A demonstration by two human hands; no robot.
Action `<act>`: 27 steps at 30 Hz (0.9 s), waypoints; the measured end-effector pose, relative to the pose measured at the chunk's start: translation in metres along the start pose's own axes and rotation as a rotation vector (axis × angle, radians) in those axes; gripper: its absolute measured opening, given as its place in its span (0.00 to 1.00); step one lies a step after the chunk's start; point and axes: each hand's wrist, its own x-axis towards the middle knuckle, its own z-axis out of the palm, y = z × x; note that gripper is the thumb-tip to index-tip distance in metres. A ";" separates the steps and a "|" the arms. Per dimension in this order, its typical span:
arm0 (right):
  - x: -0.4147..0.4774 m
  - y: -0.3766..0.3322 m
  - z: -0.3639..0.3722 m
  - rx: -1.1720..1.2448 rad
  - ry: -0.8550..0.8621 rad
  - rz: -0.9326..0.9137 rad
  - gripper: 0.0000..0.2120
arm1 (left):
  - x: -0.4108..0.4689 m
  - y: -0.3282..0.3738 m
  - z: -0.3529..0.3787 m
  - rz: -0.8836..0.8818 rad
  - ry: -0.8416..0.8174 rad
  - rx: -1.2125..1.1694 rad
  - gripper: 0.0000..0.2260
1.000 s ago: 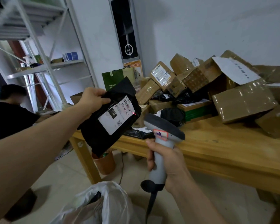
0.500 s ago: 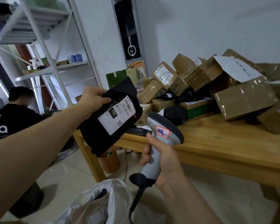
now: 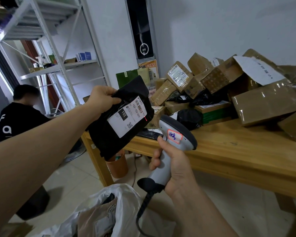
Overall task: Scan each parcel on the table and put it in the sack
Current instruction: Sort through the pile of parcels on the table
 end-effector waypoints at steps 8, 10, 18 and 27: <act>0.007 0.005 0.001 -0.159 -0.033 -0.018 0.09 | -0.006 -0.020 -0.008 -0.051 0.012 -0.042 0.10; 0.015 0.010 0.000 -0.328 -0.035 -0.084 0.08 | -0.010 -0.039 -0.013 -0.090 0.031 -0.014 0.10; 0.079 0.066 0.013 -1.038 -0.201 -0.436 0.07 | -0.026 -0.181 -0.028 -0.328 0.065 0.185 0.08; 0.180 0.207 -0.068 -1.045 0.182 0.231 0.05 | -0.051 -0.351 -0.006 -0.492 0.008 0.401 0.07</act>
